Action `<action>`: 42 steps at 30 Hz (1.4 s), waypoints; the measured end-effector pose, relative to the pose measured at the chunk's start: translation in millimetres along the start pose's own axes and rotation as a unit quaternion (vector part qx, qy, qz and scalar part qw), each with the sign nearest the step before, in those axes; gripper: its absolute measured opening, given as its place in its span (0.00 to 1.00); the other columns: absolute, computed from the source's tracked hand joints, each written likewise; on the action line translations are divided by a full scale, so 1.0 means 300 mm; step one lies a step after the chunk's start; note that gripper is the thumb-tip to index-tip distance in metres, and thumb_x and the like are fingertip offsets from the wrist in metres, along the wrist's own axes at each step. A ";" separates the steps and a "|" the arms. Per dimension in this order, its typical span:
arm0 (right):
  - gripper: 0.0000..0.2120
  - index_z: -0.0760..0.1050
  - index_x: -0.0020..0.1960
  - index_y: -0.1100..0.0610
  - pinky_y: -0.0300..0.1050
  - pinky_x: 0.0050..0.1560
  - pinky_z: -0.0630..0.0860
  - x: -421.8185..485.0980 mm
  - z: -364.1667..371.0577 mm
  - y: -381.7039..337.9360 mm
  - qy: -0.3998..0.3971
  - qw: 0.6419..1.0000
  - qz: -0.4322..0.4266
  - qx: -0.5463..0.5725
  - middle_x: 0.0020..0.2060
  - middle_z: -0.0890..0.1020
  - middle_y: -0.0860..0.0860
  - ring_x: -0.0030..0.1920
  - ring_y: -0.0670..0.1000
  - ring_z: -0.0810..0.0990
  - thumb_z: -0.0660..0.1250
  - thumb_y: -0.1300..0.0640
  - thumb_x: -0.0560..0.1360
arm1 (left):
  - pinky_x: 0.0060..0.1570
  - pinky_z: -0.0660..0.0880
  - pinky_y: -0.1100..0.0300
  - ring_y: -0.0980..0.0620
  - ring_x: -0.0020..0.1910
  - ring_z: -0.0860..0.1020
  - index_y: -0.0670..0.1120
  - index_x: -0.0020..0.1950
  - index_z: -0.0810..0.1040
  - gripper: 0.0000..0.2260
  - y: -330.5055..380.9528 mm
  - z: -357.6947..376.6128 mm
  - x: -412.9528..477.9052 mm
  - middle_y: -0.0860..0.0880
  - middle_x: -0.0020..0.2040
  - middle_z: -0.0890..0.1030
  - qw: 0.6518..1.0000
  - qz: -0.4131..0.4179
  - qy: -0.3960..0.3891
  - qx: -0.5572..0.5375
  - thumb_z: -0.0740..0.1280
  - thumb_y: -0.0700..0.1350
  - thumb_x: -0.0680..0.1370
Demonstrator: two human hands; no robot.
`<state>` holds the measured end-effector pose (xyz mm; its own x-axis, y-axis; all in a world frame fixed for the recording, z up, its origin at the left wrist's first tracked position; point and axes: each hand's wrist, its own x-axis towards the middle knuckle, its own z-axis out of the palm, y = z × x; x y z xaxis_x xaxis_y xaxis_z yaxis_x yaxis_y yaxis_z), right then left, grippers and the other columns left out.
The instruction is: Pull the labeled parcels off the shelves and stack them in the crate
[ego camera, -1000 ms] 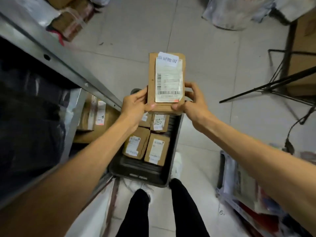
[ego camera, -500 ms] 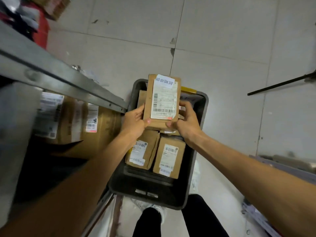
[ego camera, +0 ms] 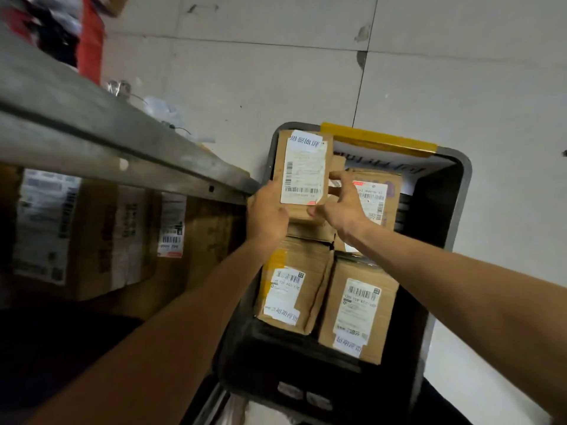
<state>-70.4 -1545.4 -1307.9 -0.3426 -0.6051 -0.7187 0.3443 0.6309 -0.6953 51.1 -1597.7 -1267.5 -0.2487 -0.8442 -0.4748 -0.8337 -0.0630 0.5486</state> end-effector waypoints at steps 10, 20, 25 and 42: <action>0.34 0.59 0.75 0.58 0.38 0.48 0.72 -0.123 -0.071 -0.147 -0.099 0.973 0.065 -0.199 0.56 0.75 0.53 0.50 0.50 0.74 0.69 0.66 0.73 | 0.52 0.71 0.76 0.50 0.63 0.76 0.45 0.68 0.75 0.22 0.020 -0.107 -0.083 0.47 0.63 0.79 0.997 0.003 -0.071 0.021 0.65 0.30 0.76; 0.17 0.73 0.61 0.57 0.42 0.47 0.68 -0.550 -0.255 -0.730 -0.155 0.849 -0.050 -0.502 0.51 0.76 0.53 0.54 0.54 0.75 0.71 0.56 0.74 | 0.58 0.76 0.52 0.47 0.57 0.78 0.49 0.63 0.78 0.16 0.613 -0.412 -0.286 0.48 0.56 0.81 0.983 0.091 -0.069 0.146 0.69 0.40 0.75; 0.26 0.69 0.69 0.60 0.48 0.58 0.74 -0.851 -0.370 -1.077 -0.156 0.745 -0.089 -0.643 0.63 0.76 0.58 0.61 0.58 0.75 0.71 0.54 0.73 | 0.53 0.77 0.52 0.47 0.52 0.79 0.53 0.49 0.79 0.07 0.921 -0.673 -0.470 0.49 0.52 0.82 0.967 0.112 -0.087 0.210 0.72 0.44 0.73; 0.19 0.77 0.58 0.61 0.40 0.30 0.72 -2.192 -0.462 -1.857 0.001 0.619 -0.279 -0.734 0.52 0.82 0.57 0.36 0.50 0.79 0.71 0.52 0.72 | 0.49 0.80 0.49 0.48 0.45 0.81 0.45 0.47 0.84 0.12 1.492 -1.556 -1.474 0.46 0.46 0.85 0.945 0.204 0.036 0.254 0.72 0.53 0.72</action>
<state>-158.0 -1431.7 -446.9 -0.0520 -0.9280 -0.3688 -0.9932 0.0865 -0.0776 18.1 -1501.1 -490.8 -0.5815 -0.7783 -0.2369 -0.8093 0.5239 0.2656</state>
